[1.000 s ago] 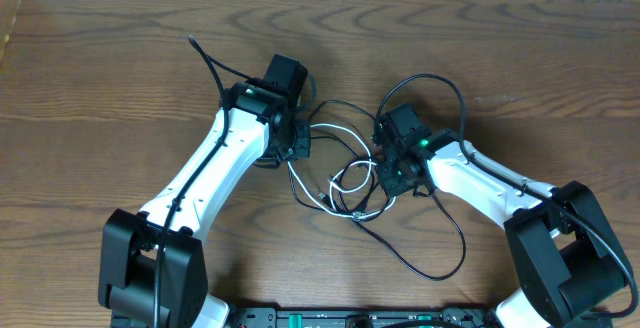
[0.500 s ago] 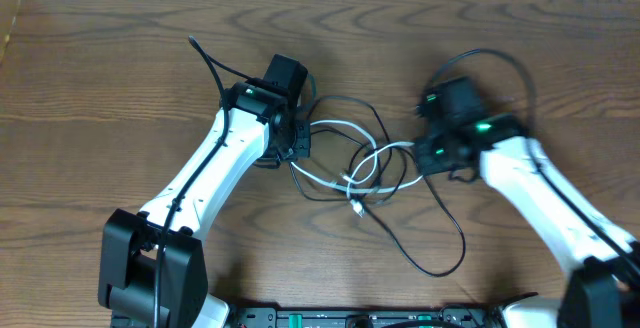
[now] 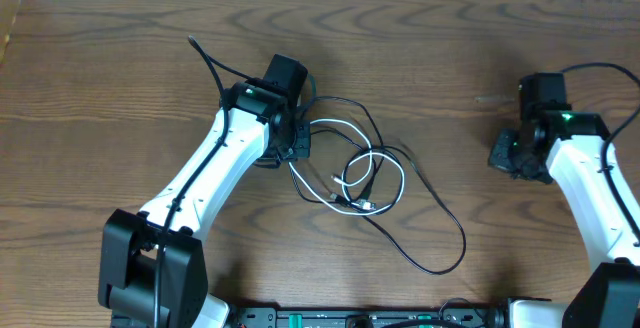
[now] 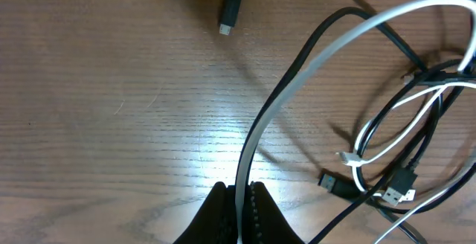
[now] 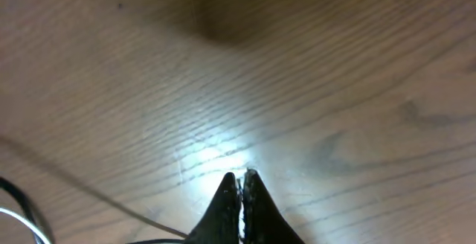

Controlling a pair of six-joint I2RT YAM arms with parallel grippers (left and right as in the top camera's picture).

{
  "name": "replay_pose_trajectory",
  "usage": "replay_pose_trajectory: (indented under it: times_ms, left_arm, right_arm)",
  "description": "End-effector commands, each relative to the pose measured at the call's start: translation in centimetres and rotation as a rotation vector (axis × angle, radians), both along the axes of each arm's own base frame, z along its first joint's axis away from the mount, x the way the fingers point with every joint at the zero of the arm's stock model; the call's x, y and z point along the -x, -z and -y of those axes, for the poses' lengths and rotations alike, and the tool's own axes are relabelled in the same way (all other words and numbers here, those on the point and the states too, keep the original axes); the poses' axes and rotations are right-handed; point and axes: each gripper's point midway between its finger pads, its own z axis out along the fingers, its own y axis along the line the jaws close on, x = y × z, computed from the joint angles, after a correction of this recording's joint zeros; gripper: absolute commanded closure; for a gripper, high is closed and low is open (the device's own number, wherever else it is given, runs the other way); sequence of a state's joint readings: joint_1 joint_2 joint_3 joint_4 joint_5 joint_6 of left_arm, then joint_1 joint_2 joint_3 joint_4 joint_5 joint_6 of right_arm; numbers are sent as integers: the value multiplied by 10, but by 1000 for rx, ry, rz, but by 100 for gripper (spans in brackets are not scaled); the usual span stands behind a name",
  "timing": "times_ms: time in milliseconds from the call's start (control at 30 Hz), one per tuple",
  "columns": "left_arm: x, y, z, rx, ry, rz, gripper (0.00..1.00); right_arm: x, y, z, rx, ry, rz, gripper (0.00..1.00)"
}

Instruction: Untangle cables

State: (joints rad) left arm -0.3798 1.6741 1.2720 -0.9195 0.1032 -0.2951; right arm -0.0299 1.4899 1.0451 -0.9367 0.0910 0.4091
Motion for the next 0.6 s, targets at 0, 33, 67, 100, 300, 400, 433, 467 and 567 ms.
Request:
replay_pose_trajectory:
  times_ms: [0,33,67,100,300,400,433,467,567]
  left_arm:
    - [1,-1,1,10,-10,-6,93]
    - [1,-1,4,25,-7,-11,92]
    - [3,-2,10,59,0,-21,92]
    - [5,-4,19,112,33,-30,93]
    - [11,-58,97,581,317,13,93]
    - [1,-92,101,602,345,111,92]
    - [-1,-105,102,611,356,146,93]
    - [-2,-119,104,625,370,183,92]
    - [5,-172,113,728,444,314,92]
  right_arm:
    - [-15,-7,-51,-250,-197,71,94]
    - [-18,-11,-68,-323,-282,101,91]
    - [-20,-21,-93,-431,-410,148,89]
    - [-20,-29,-112,-514,-510,187,85]
    - [-13,-43,-165,-594,-775,258,74]
    - [-10,-41,-179,-559,-834,255,67]
    - [-10,-40,-182,-544,-849,255,66]
    - [-10,-39,-185,-521,-864,256,64]
    - [-17,-36,-189,-444,-893,275,62]
